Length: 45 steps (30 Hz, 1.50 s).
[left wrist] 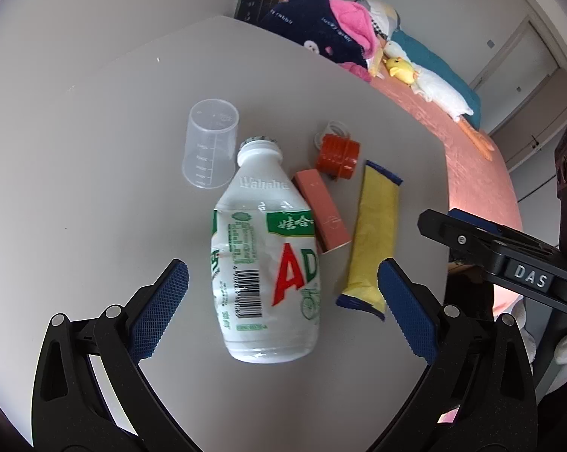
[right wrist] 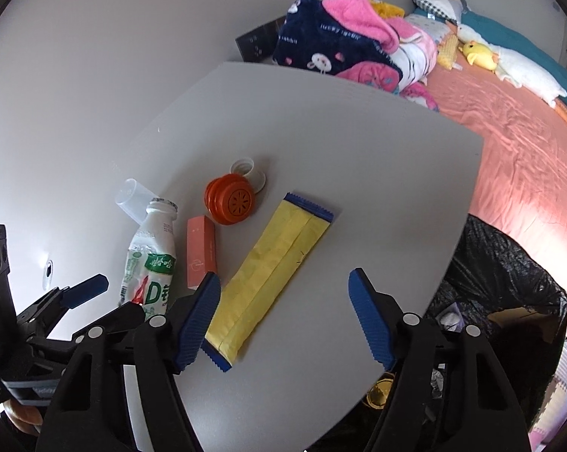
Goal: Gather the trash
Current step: 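Grasp the white AD bottle with the left tool while the right tool grasps the yellow packet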
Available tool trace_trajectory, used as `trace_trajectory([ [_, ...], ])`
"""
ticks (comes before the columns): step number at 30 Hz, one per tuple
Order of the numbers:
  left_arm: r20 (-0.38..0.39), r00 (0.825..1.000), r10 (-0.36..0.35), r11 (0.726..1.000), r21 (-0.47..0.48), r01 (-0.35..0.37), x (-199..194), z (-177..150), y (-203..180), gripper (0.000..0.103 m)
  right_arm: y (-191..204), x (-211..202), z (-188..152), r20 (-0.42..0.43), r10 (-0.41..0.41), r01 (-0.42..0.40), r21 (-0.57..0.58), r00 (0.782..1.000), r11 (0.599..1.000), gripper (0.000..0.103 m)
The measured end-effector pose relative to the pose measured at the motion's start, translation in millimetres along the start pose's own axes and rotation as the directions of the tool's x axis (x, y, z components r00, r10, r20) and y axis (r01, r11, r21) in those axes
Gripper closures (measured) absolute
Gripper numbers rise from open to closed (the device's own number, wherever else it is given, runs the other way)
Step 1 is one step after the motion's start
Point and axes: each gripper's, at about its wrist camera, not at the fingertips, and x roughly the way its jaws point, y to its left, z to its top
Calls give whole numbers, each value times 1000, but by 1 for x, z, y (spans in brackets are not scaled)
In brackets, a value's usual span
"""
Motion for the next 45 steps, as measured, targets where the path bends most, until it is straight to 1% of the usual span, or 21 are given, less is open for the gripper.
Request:
trace_trajectory([
  [3, -10, 1000, 3, 1000, -4, -3, 5, 2, 4, 6, 2, 17, 5, -37, -19, 20, 25, 999, 1000, 34],
  [6, -24, 1000, 15, 1000, 8, -14, 11, 4, 4, 6, 4, 30, 9, -73, -54, 57, 40, 996, 998, 34],
  [10, -43, 999, 26, 999, 37, -25, 20, 7, 0, 6, 11, 42, 12, -105, -90, 95, 42, 990, 995, 34],
  [12, -50, 998, 33, 998, 46, -30, 24, 8, -2, 6, 17, 48, 13, -114, -118, 121, 22, 986, 992, 35],
  [14, -57, 998, 41, 998, 54, -38, 27, 9, -3, 6, 20, 52, 14, -130, -134, 135, 4, 982, 991, 38],
  [17, -65, 996, 56, 997, 60, -52, 32, 11, -4, 6, 26, 53, 13, -122, -165, 162, -31, 979, 986, 44],
  [18, -68, 996, 63, 996, 61, -58, 34, 11, -4, 6, 26, 53, 13, -118, -172, 169, -37, 978, 985, 50],
  [19, -70, 995, 69, 996, 61, -65, 35, 11, -4, 6, 26, 52, 13, -113, -175, 172, -40, 978, 984, 58],
  [22, -78, 992, 97, 994, 58, -93, 39, 12, -3, 6, 22, 49, 13, -105, -147, 145, -25, 984, 989, 74],
  [25, -79, 990, 118, 992, 60, -114, 43, 14, -3, 6, 13, 44, 14, -93, -114, 114, 4, 989, 993, 80],
  [28, -74, 989, 125, 991, 53, -121, 44, 16, -1, 6, 5, 40, 13, -75, -73, 75, 24, 994, 997, 80],
  [29, -70, 990, 124, 991, 52, -121, 44, 16, -1, 8, 4, 37, 12, -69, -50, 53, 30, 996, 998, 80],
  [31, -59, 989, 137, 989, 59, -134, 42, 16, 0, 17, 0, 33, 13, -58, -14, 16, 31, 998, 999, 80],
  [33, -44, 985, 167, 983, 83, -163, 41, 16, -1, 36, 0, 28, 11, -43, 4, -3, 25, 999, 1000, 80],
  [34, -39, 985, 167, 983, 83, -163, 39, 16, 0, 38, 0, 25, 11, -37, 12, -11, 24, 999, 1000, 80],
  [39, -30, 995, 93, 995, 25, -92, 32, 9, 10, 38, -3, 14, 10, -14, 38, -38, 18, 999, 999, 80],
  [41, -26, 998, 52, 999, 0, -52, 27, 6, 13, 38, -6, 11, 11, -8, 51, -50, 18, 999, 999, 80],
  [45, -4, 1000, 23, 1000, -7, -23, 15, 4, 8, 38, -8, 2, 10, 11, 66, -66, 16, 998, 998, 80],
])
